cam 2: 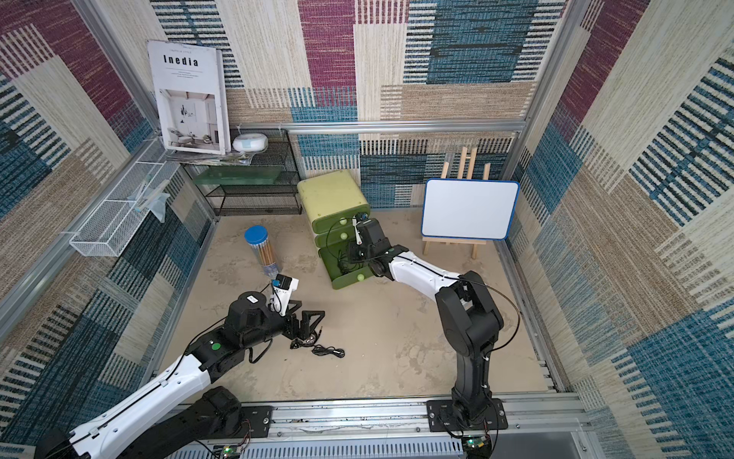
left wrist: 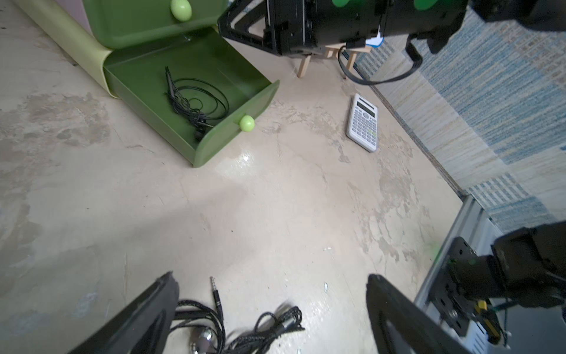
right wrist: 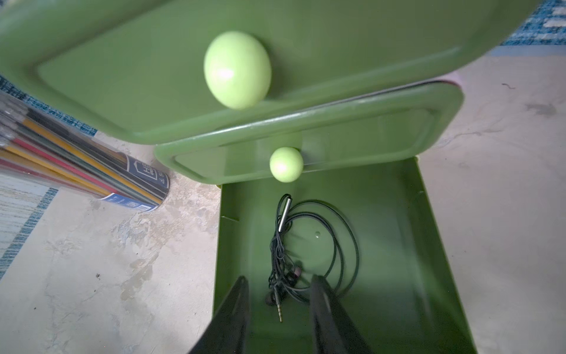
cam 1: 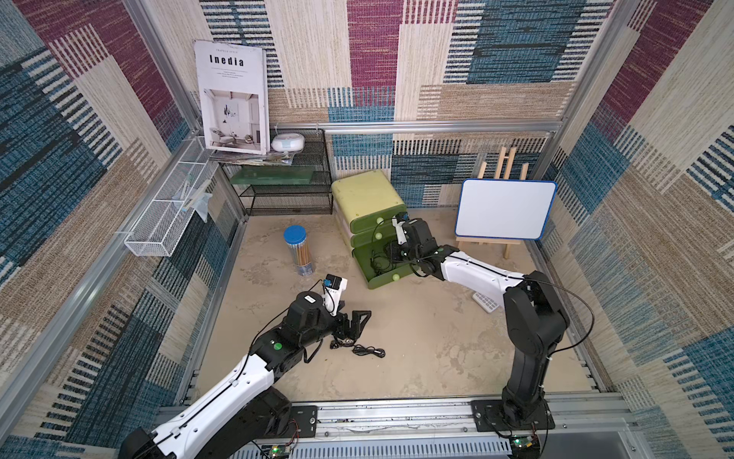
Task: Place the wired earphones into the drawer by color
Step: Place the wired earphones in the drawer, then pick up the wired earphones from the center of the board.
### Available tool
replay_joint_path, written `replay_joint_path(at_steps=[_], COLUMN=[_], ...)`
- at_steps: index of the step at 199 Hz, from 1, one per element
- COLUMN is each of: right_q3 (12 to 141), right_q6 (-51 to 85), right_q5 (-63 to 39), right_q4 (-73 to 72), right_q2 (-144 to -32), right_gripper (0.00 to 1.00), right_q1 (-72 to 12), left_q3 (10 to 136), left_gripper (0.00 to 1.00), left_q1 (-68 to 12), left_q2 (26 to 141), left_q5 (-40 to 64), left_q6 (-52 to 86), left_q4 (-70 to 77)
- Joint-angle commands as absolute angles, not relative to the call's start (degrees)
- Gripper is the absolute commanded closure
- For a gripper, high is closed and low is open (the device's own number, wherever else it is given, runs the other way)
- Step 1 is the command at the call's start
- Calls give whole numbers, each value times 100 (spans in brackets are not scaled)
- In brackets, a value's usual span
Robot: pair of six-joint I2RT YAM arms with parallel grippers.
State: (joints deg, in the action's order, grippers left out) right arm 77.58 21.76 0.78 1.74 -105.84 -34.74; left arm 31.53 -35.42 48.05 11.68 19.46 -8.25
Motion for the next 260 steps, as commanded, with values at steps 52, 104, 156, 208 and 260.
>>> replay_joint_path(at_steps=[52, 104, 156, 208, 260], right_q3=[6146, 4753, 3636, 3239, 3103], right_q6=[1989, 1846, 1541, 1191, 1147], right_q5=[98, 375, 720, 863, 1032], right_q4=[-287, -588, -1210, -1492, -1503], right_q2=[-8854, -7297, -6284, -6166, -6056], right_gripper=[46, 25, 0, 0, 0], right_q1=[-3185, -2942, -2867, -2836, -2832], left_q3=[3712, 4022, 4415, 4524, 4524], left_gripper=[0, 0, 0, 0, 1], left_q1=[-4653, -5396, -5832, -5864, -5883], left_q2=[5519, 6291, 7074, 7711, 8198], left_q5=[778, 338, -111, -326, -243], left_q6=[2092, 2135, 2144, 2249, 2181], left_q4=[-1833, -2115, -2461, -2606, -2479])
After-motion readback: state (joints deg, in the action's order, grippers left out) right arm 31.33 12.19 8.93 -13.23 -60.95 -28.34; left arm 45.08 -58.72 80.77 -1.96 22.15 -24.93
